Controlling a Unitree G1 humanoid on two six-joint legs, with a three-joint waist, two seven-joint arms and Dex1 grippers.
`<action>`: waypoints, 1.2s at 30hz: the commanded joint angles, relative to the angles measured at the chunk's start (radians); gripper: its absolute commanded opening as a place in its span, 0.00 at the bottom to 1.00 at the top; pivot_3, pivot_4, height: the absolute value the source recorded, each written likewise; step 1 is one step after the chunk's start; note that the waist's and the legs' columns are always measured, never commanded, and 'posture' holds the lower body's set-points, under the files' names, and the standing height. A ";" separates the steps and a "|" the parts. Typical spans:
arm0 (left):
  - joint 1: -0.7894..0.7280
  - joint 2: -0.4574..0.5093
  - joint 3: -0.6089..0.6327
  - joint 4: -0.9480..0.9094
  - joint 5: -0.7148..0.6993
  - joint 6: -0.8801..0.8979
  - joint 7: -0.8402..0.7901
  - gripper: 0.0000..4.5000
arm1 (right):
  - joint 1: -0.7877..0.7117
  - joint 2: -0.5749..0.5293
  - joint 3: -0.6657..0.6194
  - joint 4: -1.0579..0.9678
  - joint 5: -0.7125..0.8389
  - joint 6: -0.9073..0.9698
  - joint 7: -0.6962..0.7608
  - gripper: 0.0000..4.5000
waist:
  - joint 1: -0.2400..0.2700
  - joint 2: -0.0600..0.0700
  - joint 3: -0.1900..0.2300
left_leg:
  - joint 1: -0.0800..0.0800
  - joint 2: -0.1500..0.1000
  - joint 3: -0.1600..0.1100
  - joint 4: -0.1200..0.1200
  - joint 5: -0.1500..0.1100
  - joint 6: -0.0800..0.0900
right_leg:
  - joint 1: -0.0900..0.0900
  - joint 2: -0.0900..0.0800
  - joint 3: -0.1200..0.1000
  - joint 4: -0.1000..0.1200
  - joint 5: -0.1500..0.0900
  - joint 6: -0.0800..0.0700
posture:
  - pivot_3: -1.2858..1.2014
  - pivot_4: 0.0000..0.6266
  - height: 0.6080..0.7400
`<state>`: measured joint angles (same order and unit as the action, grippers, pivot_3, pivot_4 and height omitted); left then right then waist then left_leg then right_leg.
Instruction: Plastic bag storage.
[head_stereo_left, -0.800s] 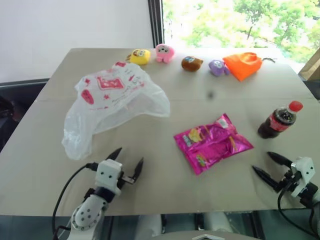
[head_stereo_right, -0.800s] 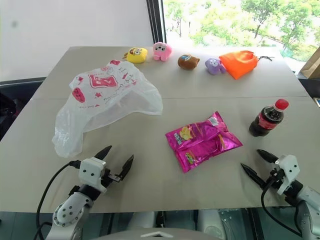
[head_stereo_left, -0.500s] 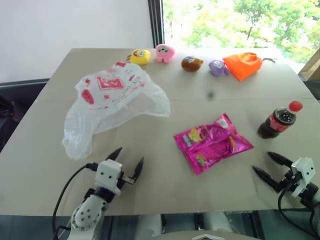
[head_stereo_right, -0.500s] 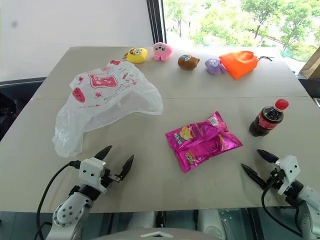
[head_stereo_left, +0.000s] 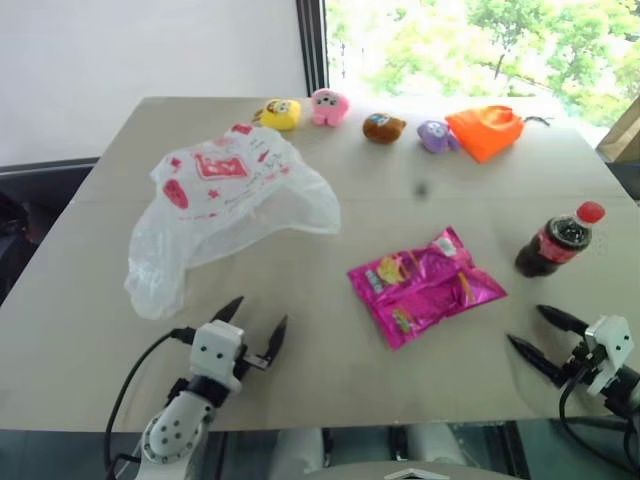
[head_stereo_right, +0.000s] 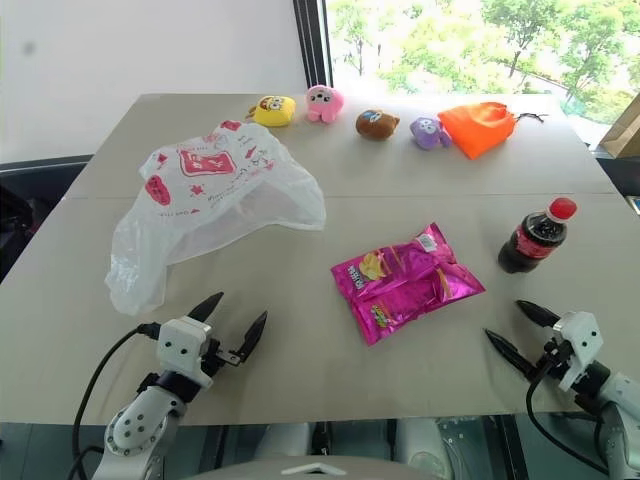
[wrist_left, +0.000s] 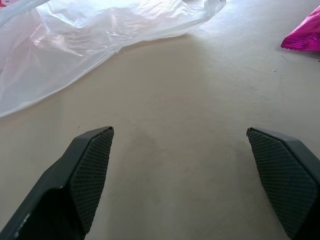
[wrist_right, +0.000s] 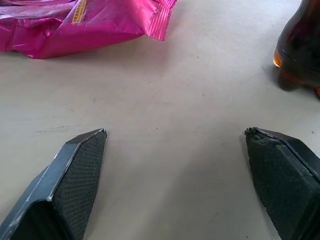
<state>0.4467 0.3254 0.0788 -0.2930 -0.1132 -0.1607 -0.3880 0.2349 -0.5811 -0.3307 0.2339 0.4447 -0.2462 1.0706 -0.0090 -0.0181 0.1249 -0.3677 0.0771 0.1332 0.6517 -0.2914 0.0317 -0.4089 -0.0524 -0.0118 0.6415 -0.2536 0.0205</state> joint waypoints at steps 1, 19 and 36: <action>0.018 -0.006 0.010 0.001 0.001 -0.010 0.007 1.00 | 0.001 -0.018 -0.018 0.008 0.002 -0.013 0.012 0.99 | 0.000 0.000 0.000 | 0.000 0.000 0.000 0.000 0.000 0.000 | 0.000 0.000 0.000 0.000 0.000 0.000 | 0.52 0.24 1.00; -0.035 -0.131 0.266 -0.081 0.282 -0.085 0.413 1.00 | 0.184 -0.048 0.132 -0.586 0.147 0.146 0.090 0.99 | 0.000 -0.005 0.001 | 0.000 0.002 -0.002 0.002 0.000 0.000 | 0.000 0.000 0.000 0.001 0.000 0.000 | 0.52 0.24 1.00; -0.213 -0.053 0.297 0.087 0.177 0.127 0.354 0.95 | 0.067 -0.004 0.195 -0.728 0.161 0.271 -0.048 1.00 | 0.014 -0.010 0.001 | -0.002 0.001 -0.003 0.004 0.000 0.000 | 0.000 0.001 -0.003 0.002 0.002 0.004 | 0.52 0.24 1.00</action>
<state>0.2431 0.2558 0.3537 -0.2034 0.0769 -0.0318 -0.0293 0.2990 -0.5899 -0.1331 -0.4594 0.5936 0.0307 1.0313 0.0054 -0.0276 0.1257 -0.3696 0.0777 0.1302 0.6554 -0.2912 0.0314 -0.4088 -0.0514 -0.0144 0.6436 -0.2513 0.0241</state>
